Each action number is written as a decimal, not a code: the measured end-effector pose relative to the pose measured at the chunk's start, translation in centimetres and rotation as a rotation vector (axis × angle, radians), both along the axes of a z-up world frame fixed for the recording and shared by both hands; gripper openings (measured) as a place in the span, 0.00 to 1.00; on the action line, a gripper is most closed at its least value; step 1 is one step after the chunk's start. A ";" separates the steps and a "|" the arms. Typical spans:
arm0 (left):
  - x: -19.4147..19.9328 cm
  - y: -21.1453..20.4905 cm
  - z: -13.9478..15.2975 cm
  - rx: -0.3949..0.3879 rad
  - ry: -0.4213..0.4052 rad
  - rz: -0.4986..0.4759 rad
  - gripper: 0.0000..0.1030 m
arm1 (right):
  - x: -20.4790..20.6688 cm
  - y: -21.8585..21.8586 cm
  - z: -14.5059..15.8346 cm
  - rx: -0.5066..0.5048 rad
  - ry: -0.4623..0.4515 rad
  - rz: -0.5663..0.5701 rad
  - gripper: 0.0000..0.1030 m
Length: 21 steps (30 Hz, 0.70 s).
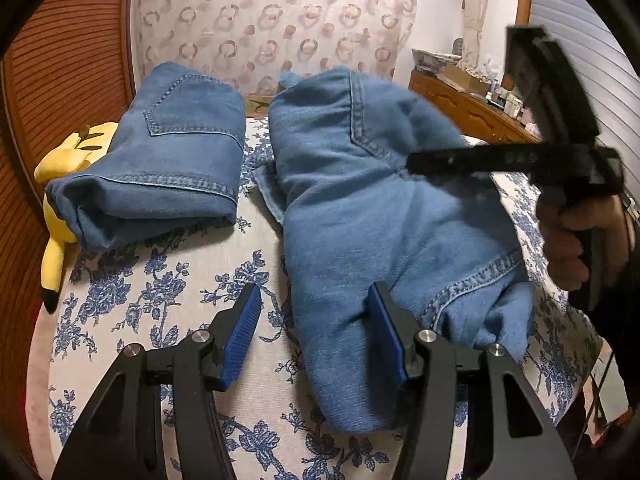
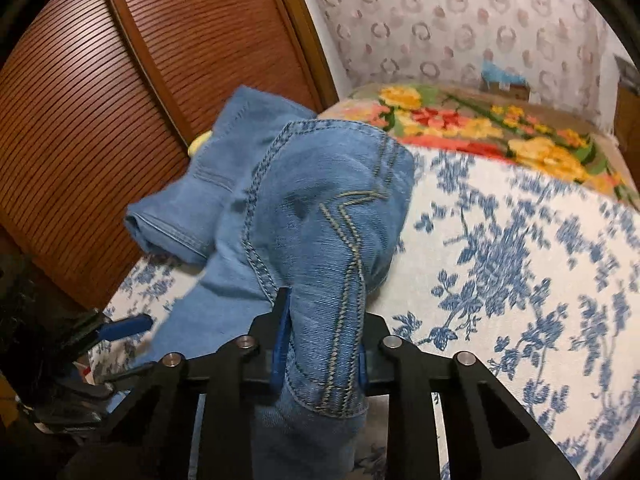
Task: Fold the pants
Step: 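Lift the folded jeans by the pocket with the right gripper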
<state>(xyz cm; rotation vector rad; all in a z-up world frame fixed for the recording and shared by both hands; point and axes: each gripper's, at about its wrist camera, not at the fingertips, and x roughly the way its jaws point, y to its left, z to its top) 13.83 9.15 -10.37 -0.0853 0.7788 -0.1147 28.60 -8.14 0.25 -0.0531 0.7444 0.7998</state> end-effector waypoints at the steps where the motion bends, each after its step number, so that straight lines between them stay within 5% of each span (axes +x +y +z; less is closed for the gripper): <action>1: 0.0 0.1 0.1 0.000 0.002 0.003 0.55 | -0.5 0.1 0.3 -0.005 -0.020 -0.001 0.24; 10: 1.7 1.1 2.4 -0.069 -0.058 0.026 0.55 | -4.0 1.2 6.4 -0.003 -0.196 0.025 0.22; 21: 3.9 4.7 8.7 -0.136 -0.209 0.062 0.55 | -4.6 4.9 13.0 -0.055 -0.347 0.080 0.22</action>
